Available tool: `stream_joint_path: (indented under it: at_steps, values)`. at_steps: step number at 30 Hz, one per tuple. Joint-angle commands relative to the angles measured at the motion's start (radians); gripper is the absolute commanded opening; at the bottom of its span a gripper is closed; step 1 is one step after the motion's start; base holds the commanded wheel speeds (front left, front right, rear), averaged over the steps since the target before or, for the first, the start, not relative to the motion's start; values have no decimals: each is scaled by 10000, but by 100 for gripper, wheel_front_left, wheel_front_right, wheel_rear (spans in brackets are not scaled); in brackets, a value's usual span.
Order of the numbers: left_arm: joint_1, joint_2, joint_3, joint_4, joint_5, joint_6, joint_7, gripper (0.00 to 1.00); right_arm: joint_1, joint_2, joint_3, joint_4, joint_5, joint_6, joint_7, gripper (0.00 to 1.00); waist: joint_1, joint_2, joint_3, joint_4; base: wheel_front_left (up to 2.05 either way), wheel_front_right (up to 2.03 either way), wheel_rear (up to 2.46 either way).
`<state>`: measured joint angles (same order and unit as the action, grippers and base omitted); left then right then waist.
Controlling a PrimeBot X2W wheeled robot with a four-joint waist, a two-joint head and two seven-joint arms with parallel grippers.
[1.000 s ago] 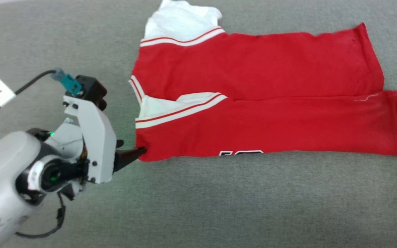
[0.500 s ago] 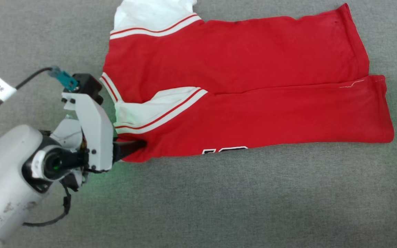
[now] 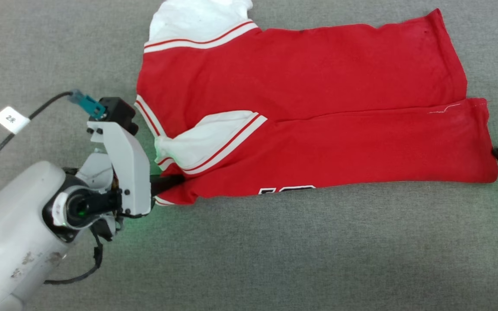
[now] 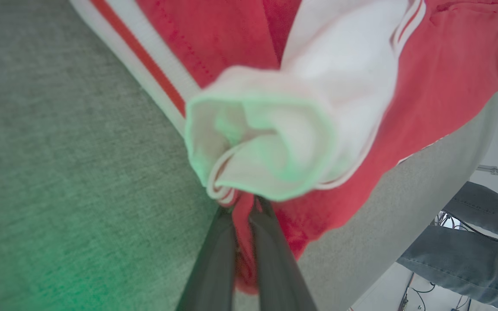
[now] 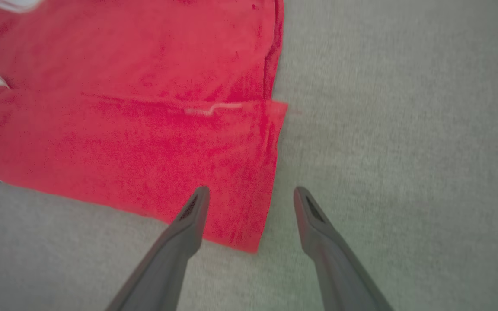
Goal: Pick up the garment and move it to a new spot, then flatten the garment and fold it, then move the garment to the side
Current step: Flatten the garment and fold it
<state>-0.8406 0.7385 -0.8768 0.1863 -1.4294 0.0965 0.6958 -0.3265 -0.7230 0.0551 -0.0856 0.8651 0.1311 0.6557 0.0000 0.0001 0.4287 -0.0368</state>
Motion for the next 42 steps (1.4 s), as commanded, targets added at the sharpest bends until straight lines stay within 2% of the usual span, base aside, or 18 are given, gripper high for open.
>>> stream_joint_path:
  at_steps: [1, 4, 7, 19, 20, 21, 22, 29, 36, 42]
  values:
    - [255, -192, -278, 76, 98, -45, 37, 0, 82, -178, 91, -98, 16, -7, 245, 100, 0, -1, 21, 45, 0, 0, 0]
    - [187, -204, -360, 73, 236, -122, 74, 0, 8, -680, 311, -296, -18, -7, 1119, 100, 0, -1, 89, 90, 0, 0, 0]
    - [87, -267, -352, 72, 302, -159, 51, 0, -350, -802, 453, -345, 18, -7, 1622, 100, 0, -1, 176, 149, 0, 0, 0]
    - [-269, -724, -360, 386, 463, -365, -135, 0, -1537, -158, 1927, 1499, -304, -7, 1479, 100, 0, -1, 503, 380, 0, 0, 0]
    - [-267, -745, -360, 425, 468, -403, -161, 0, -1579, -109, 2096, 1571, -264, -6, 1443, 47, 0, -1, 509, 393, 0, 0, 0]
    - [-262, -756, -361, 468, 474, -431, -161, 0, -1643, -46, 2164, 1670, -248, -4, 1350, 26, 0, -1, 510, 401, 0, 0, 0]
    - [-254, -770, -351, 509, 477, -455, -196, 0, -1690, -25, 2191, 1760, -257, -6, 1248, 0, 0, -1, 507, 410, 0, 0, 0]
    - [26, -603, -280, 599, 377, -743, -379, 0, -1437, -241, 2064, 1978, -287, -7, 479, 0, 0, -1, 221, 490, 0, 0, 0]
    - [766, 294, -6, -356, 168, -807, -738, 0, -571, -509, 1631, 1339, 5, -9, 258, 0, 0, -1, -185, 494, 0, 0, 0]
    - [1731, 1356, 252, -2193, -117, -464, -1084, 0, 974, -838, 915, 250, 338, -9, 668, 0, 0, -1, -306, 555, 0, 0, 0]
